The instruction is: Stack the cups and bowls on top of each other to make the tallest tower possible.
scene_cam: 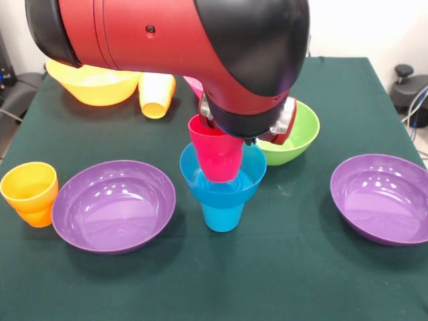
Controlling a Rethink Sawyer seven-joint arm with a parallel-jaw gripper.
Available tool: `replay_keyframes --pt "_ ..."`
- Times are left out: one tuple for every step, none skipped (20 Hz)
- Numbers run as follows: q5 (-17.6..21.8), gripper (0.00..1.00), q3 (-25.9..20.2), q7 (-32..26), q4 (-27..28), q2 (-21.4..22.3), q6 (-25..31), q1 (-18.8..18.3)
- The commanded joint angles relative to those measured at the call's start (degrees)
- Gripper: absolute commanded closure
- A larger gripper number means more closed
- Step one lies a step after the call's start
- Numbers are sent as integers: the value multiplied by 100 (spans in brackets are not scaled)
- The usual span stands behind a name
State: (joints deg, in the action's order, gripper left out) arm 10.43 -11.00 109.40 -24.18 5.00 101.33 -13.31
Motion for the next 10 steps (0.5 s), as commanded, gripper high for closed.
replay_keyframes --pt "-51 100 -107 928 -436 0 -550 161" --pt "-65 100 -101 941 -429 -10 -562 166" --pt "-67 100 -108 953 -367 -55 -549 173" --pt "-77 100 -104 953 -350 -67 -553 179" --pt "-78 100 -96 941 -312 -77 -526 181" --pt "-89 100 -85 940 -314 -78 -538 185" --pt "-82 100 -78 920 -284 -103 -545 178" --pt "-93 100 -64 921 -288 -108 -564 182" --pt "-95 100 -54 907 -286 -111 -588 180" --pt "-104 100 -48 906 -288 -115 -593 181"
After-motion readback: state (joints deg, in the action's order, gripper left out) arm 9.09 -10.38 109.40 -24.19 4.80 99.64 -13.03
